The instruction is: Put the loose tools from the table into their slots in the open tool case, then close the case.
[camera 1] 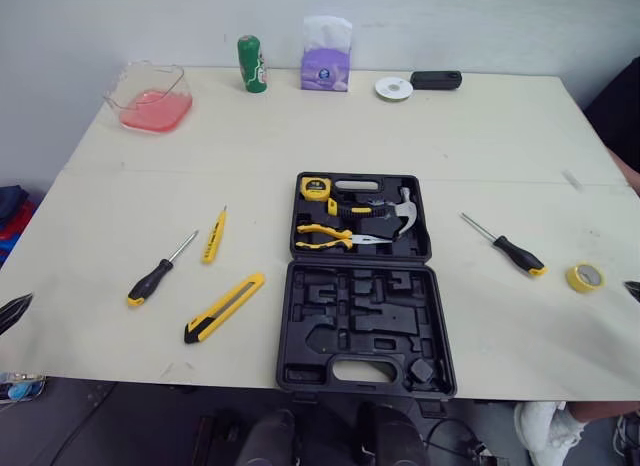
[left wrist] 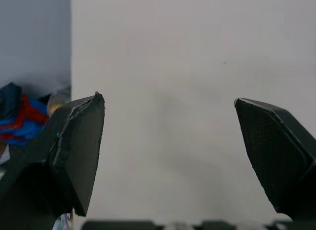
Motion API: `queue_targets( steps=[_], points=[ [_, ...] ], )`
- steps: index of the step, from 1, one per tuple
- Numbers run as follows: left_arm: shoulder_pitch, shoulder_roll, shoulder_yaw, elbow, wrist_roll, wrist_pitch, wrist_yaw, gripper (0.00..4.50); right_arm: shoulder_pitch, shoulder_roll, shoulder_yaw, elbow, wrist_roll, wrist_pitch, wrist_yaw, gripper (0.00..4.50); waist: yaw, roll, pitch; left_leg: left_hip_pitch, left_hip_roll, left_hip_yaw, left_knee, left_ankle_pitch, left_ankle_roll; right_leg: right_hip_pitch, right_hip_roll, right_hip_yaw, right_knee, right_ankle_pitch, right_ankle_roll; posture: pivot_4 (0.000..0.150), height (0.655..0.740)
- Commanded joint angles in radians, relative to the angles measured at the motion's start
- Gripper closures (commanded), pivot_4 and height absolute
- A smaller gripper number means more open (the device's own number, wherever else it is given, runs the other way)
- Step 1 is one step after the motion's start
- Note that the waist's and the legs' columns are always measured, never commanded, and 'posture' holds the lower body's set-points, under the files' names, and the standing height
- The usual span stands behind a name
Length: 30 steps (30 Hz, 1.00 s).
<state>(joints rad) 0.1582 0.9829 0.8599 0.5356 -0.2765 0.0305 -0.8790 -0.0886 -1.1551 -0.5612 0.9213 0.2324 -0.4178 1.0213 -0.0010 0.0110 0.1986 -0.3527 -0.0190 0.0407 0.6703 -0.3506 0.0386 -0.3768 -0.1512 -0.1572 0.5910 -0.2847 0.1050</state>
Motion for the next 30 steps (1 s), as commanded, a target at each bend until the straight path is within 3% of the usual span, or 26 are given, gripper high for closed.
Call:
queue_targets(
  steps=[1, 6, 19, 26, 30],
  points=[
    [0.028, 0.027, 0.077, 0.063, -0.022, -0.043, 0.04, 0.07, 0.015, -0.037, -0.021, 0.073, -0.017, -0.06, -0.065, 0.0, -0.005, 0.0, 0.0, 0.001, 0.001, 0.0, 0.0, 0.0, -0.001, 0.0, 0.0, 0.0, 0.0, 0.0, 0.0, 0.15, 0.74],
    [0.06, 0.033, 0.103, 0.103, -0.041, -0.032, 0.052, 0.07, 0.004, -0.041, -0.006, 0.122, -0.005, -0.018, -0.055, 0.0, -0.021, 0.0, 0.0, 0.004, 0.003, 0.002, 0.0, -0.004, -0.007, 0.0, -0.001, 0.002, 0.001, -0.001, -0.002, 0.15, 0.74],
    [0.045, 0.024, 0.023, 0.126, -0.046, -0.133, 0.012, 0.07, -0.1, 0.032, 0.082, 0.0, 0.015, -0.021, 0.031, 0.0, -0.028, 0.0, 0.0, 0.01, 0.005, 0.01, -0.004, -0.003, -0.005, 0.0, 0.002, 0.009, 0.005, -0.002, -0.003, 0.15, 0.74],
    [0.07, -0.009, -0.008, -0.108, -0.111, -0.021, -0.03, 0.07, -0.115, 0.108, 0.08, -0.228, 0.125, 0.107, 0.129, 0.0, -0.026, 0.0, 0.0, 0.012, 0.005, 0.012, -0.004, -0.005, -0.007, 0.0, 0.001, 0.012, 0.006, -0.002, -0.003, 0.15, 0.74],
    [0.086, 0.026, -0.073, -0.394, -0.203, 0.273, -0.053, 0.07, -0.119, 0.211, 0.108, -0.568, 0.314, 0.247, 0.211, 0.0, -0.024, -0.001, 0.0, 0.012, 0.006, 0.012, -0.004, -0.004, -0.006, 0.0, 0.002, 0.013, 0.006, -0.002, -0.003, 0.15, 0.74]
  ],
)
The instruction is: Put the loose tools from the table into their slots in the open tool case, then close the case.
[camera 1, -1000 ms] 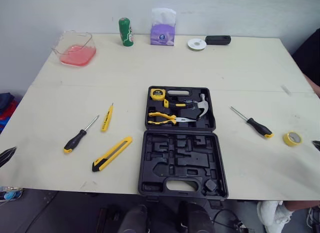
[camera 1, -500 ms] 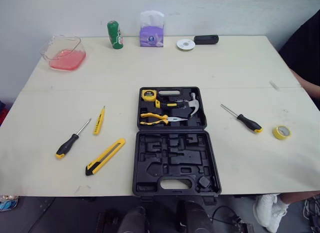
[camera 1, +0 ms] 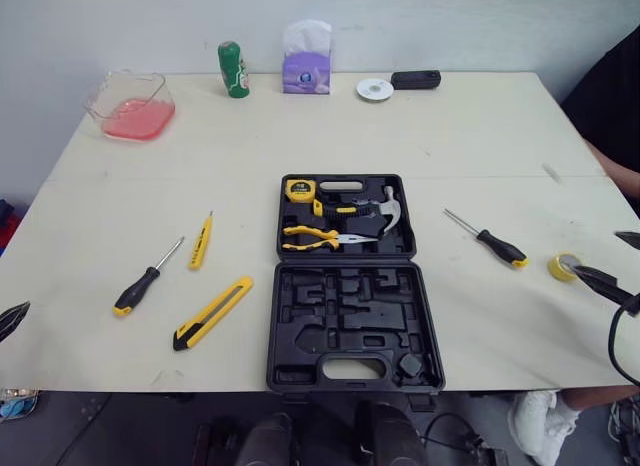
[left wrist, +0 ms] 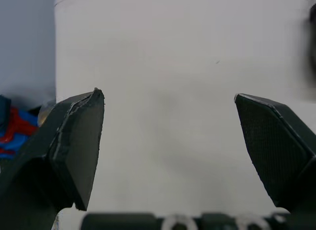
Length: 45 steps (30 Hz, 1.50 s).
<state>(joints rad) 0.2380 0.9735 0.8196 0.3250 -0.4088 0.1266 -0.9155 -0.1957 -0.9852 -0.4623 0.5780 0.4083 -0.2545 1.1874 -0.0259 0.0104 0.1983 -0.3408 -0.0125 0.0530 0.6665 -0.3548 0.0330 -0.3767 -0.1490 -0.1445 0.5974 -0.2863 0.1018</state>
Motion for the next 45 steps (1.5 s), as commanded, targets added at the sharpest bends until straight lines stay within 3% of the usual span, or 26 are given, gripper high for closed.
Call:
queue_targets(
  steps=[1, 5, 12, 24, 33, 36, 38, 39, 40, 43, 45],
  points=[
    [0.007, 0.047, -0.045, -0.225, -0.08, 0.234, -0.015, 0.07, -0.016, 0.063, 0.016, -0.287, 0.166, 0.114, 0.046, 0.0, 0.001, 0.0, 0.0, 0.0, 0.0, 0.0, 0.0, 0.0, 0.0, 0.0, 0.0, 0.0, 0.001, 0.0, 0.0, 0.15, 0.74],
    [-0.014, 0.106, -0.11, -0.352, -0.133, 0.518, 0.007, 0.07, -0.017, 0.141, 0.077, -0.538, 0.25, 0.225, 0.019, 0.0, 0.003, 0.0, 0.0, 0.0, 0.0, 0.0, 0.0, 0.0, 0.0, -0.001, 0.001, 0.001, 0.001, 0.0, 0.0, 0.15, 0.74],
    [-0.136, 0.141, -0.296, -0.435, -0.015, 0.572, 0.103, 0.07, -0.026, 0.23, 0.197, -0.847, 0.368, 0.347, 0.041, 0.0, 0.017, 0.0, 0.0, -0.001, 0.0, 0.0, 0.0, 0.0, 0.001, -0.001, 0.002, 0.002, -0.001, 0.0, 0.0, 0.15, 0.74],
    [-0.296, 0.064, -0.495, -0.303, 0.075, 0.478, 0.106, 0.07, -0.073, 0.302, 0.27, -0.827, 0.31, 0.285, 0.109, 0.0, 0.028, -0.001, 0.0, -0.001, 0.0, 0.003, 0.0, 0.0, 0.002, -0.003, 0.004, 0.003, -0.001, 0.0, 0.0, 0.15, 0.74],
    [-0.282, 0.05, -0.519, -0.284, 0.094, 0.463, 0.084, 0.07, -0.087, 0.286, 0.273, -0.841, 0.303, 0.293, 0.108, 0.0, 0.025, -0.002, 0.0, -0.002, 0.0, 0.006, 0.0, 0.0, 0.002, -0.005, 0.004, 0.006, 0.0, 0.0, 0.0, 0.15, 0.74],
    [-0.282, 0.046, -0.527, -0.271, 0.106, 0.455, 0.08, 0.86, -0.086, 0.281, 0.274, -0.842, 0.299, 0.297, 0.106, 0.0, 0.026, -0.003, 0.0, -0.002, 0.0, 0.007, 0.001, 0.0, 0.002, -0.006, 0.004, 0.006, 0.001, 0.0, 0.0, 0.15, 0.74],
    [-0.28, 0.042, -0.529, -0.263, 0.106, 0.457, 0.077, 1.93, -0.09, 0.28, 0.274, -0.838, 0.295, 0.299, 0.102, 0.0, 0.026, -0.003, 0.0, -0.002, 0.0, 0.008, 0.001, 0.0, 0.002, -0.006, 0.004, 0.007, 0.002, 0.0, 0.0, 0.15, 0.74],
    [-0.273, 0.043, -0.53, -0.259, 0.109, 0.453, 0.073, 2.12, -0.094, 0.281, 0.272, -0.834, 0.294, 0.3, 0.098, 0.0, 0.026, -0.003, 0.0, -0.002, 0.0, 0.008, 0.001, 0.0, 0.002, -0.006, 0.004, 0.007, 0.002, 0.0, 0.0, 0.15, 0.74],
    [-0.268, 0.046, -0.526, -0.249, 0.113, 0.455, 0.074, 2.63, -0.1, 0.28, 0.271, -0.828, 0.291, 0.3, 0.095, 0.0, 0.026, -0.003, 0.0, -0.002, 0.0, 0.008, 0.001, 0.0, 0.002, -0.006, 0.004, 0.008, 0.003, 0.0, 0.0, 0.15, 0.74],
    [-0.266, 0.047, -0.505, -0.22, 0.117, 0.451, 0.083, 3.39, -0.108, 0.279, 0.269, -0.819, 0.285, 0.298, 0.096, 0.0, 0.024, -0.003, 0.0, -0.001, 0.0, 0.009, 0.001, 0.0, 0.002, -0.007, 0.003, 0.009, 0.004, 0.0, 0.0, 0.15, 0.74],
    [-0.265, 0.046, -0.485, -0.208, 0.112, 0.434, 0.082, 3.43, -0.112, 0.278, 0.267, -0.813, 0.282, 0.297, 0.097, 0.0, 0.024, -0.003, 0.0, 0.0, 0.0, 0.01, 0.001, 0.0, 0.002, -0.008, 0.004, 0.01, 0.005, 0.0, 0.0, 0.15, 0.74]
  ],
)
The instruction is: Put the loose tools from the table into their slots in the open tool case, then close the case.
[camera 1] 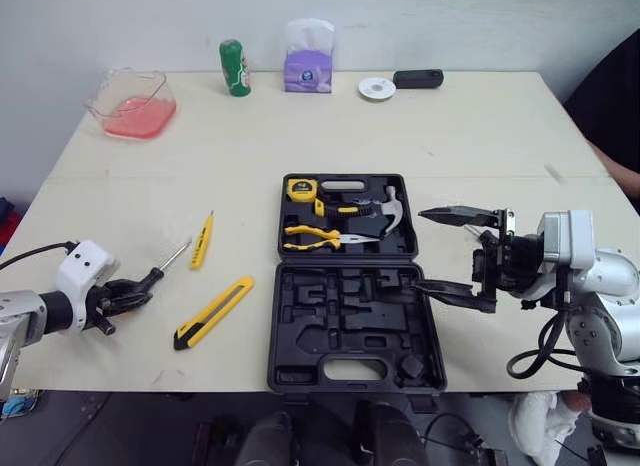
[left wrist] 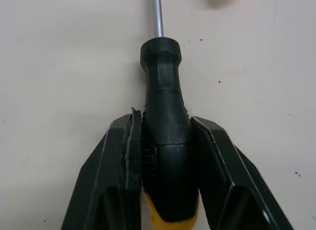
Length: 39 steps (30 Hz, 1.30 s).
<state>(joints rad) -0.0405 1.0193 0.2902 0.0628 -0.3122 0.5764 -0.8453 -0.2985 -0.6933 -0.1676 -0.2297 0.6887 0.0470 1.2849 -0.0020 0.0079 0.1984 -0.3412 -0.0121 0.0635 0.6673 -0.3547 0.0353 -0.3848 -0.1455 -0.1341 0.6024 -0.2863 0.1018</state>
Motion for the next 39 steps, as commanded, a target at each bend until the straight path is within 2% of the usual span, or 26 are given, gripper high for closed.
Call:
queue_targets(
  steps=[1, 10, 16, 21, 26, 34, 39],
  points=[
    [0.009, -0.004, 0.059, 0.058, 0.006, -0.02, 0.012, 3.43, -0.009, -0.013, -0.03, -0.002, 0.001, -0.003, -0.004, 0.0, 0.0, 0.0, 0.0, 0.0, 0.0, 0.0, 0.0, 0.0, 0.0, 0.0, 0.0, 0.0, 0.0, 0.0, 0.0, 0.15, 0.74],
    [-0.027, -0.004, 0.187, -0.004, -0.035, -0.109, 0.003, 3.43, 0.002, -0.034, -0.077, 0.058, -0.018, -0.048, 0.024, 0.0, 0.001, -0.004, 0.001, -0.012, 0.0, 0.002, 0.007, 0.0, 0.001, -0.011, 0.0, 0.0, 0.005, 0.0, 0.0, 0.15, 0.74],
    [-0.106, -0.027, 0.181, -0.199, -0.198, -0.123, -0.134, 3.43, 0.055, -0.075, -0.138, 0.096, -0.04, -0.09, 0.05, 0.0, 0.019, -0.005, 0.001, -0.014, 0.0, 0.0, 0.014, -0.003, 0.003, -0.009, -0.001, -0.001, 0.004, 0.001, 0.001, 0.15, 0.74],
    [-0.255, -0.006, 0.009, -0.312, -0.243, -0.057, -0.203, 3.43, 0.102, -0.114, -0.191, 0.1, -0.036, -0.093, 0.069, 0.0, 0.023, -0.005, 0.001, -0.013, 0.001, 0.001, 0.014, -0.003, 0.003, -0.009, 0.0, 0.0, 0.005, 0.001, 0.001, 0.15, 0.74],
    [-0.407, -0.016, -0.168, -0.365, -0.207, -0.02, -0.234, 3.43, 0.159, -0.138, -0.23, 0.111, -0.046, -0.115, 0.089, 0.0, 0.024, -0.005, 0.001, -0.013, 0.001, 0.002, 0.015, -0.003, 0.003, -0.009, 0.007, 0.001, 0.005, 0.001, 0.001, 0.15, 0.74],
    [-0.732, -0.158, -0.546, -0.396, -0.063, 0.14, -0.211, 3.43, 0.253, -0.138, -0.272, 0.126, -0.065, -0.158, 0.104, 0.0, 0.03, -0.006, 0.001, -0.014, 0.001, 0.002, 0.017, -0.003, 0.003, -0.008, 0.012, 0.002, 0.004, 0.002, 0.003, 0.15, 0.74],
    [-0.863, -0.265, -0.712, -0.365, 0.041, 0.231, -0.176, 3.43, 0.286, -0.134, -0.275, 0.118, -0.069, -0.172, 0.097, 0.0, 0.028, -0.006, 0.001, -0.013, 0.002, 0.003, 0.017, -0.003, 0.003, -0.008, 0.014, 0.002, 0.005, 0.002, 0.003, 0.15, 0.74]
  ],
)
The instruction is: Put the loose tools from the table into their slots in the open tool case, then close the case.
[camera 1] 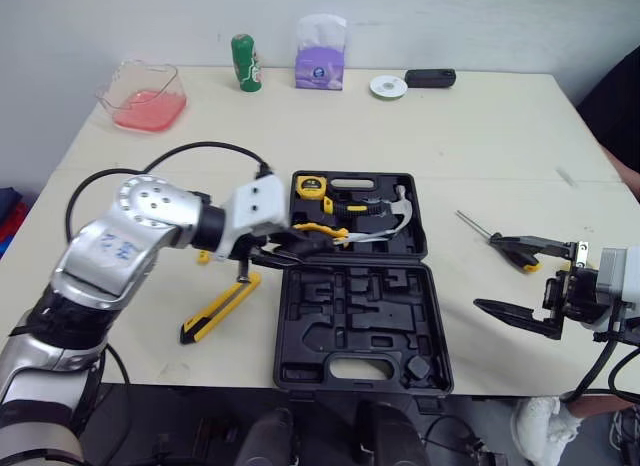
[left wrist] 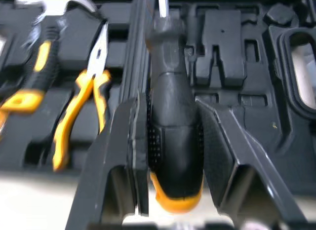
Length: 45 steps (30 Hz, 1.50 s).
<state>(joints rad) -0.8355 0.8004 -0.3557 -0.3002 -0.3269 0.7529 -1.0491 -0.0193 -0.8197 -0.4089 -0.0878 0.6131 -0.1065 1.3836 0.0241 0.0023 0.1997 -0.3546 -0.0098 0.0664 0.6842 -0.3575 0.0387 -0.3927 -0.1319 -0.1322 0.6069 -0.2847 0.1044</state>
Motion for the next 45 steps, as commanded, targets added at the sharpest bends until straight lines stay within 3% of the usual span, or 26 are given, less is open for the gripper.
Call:
queue_targets(
  steps=[1, 11, 25, 39, 45],
  points=[
    [-0.084, -0.054, -0.097, -0.003, 0.074, 0.075, 0.025, 3.43, 0.012, -0.006, -0.033, -0.027, 0.006, -0.021, -0.004, 0.0, 0.003, 0.0, 0.0, 0.0, 0.0, 0.0, 0.0, 0.0, 0.0, 0.0, 0.0, 0.0, 0.0, 0.0, 0.0, 0.15, 0.74],
    [-0.178, -0.119, -0.331, 0.065, 0.309, 0.068, 0.028, 3.43, 0.06, 0.003, -0.04, -0.053, 0.006, -0.033, -0.023, 0.0, 0.004, 0.0, 0.0, 0.0, 0.0, -0.001, 0.002, 0.0, 0.0, 0.0, 0.0, 0.001, 0.0, 0.0, 0.0, 0.15, 0.74],
    [-0.207, -0.154, -0.378, 0.128, 0.41, 0.043, -0.074, 3.43, 0.067, -0.013, -0.022, -0.108, 0.001, -0.008, -0.071, 0.0, 0.005, 0.0, 0.0, -0.001, 0.0, -0.002, 0.004, 0.0, 0.0, 0.001, 0.0, 0.001, 0.001, 0.0, 0.0, 0.15, 0.74],
    [-0.179, -0.176, -0.356, 0.163, 0.467, 0.003, -0.06, 3.43, 0.034, -0.01, -0.003, -0.122, -0.011, 0.022, -0.102, 0.0, 0.005, 0.0, 0.0, -0.002, 0.0, -0.003, 0.009, 0.0, 0.001, 0.001, -0.001, 0.001, 0.005, 0.0, 0.0, 0.15, 0.74],
    [-0.193, -0.202, -0.299, 0.111, 0.439, 0.01, -0.06, 0.58, 0.025, -0.007, 0.003, -0.106, -0.014, 0.015, -0.091, 0.0, 0.005, 0.0, 0.0, -0.003, 0.0, -0.004, 0.011, 0.0, 0.001, 0.001, -0.001, 0.001, 0.005, 0.0, 0.0, 0.15, 0.74]
  ],
)
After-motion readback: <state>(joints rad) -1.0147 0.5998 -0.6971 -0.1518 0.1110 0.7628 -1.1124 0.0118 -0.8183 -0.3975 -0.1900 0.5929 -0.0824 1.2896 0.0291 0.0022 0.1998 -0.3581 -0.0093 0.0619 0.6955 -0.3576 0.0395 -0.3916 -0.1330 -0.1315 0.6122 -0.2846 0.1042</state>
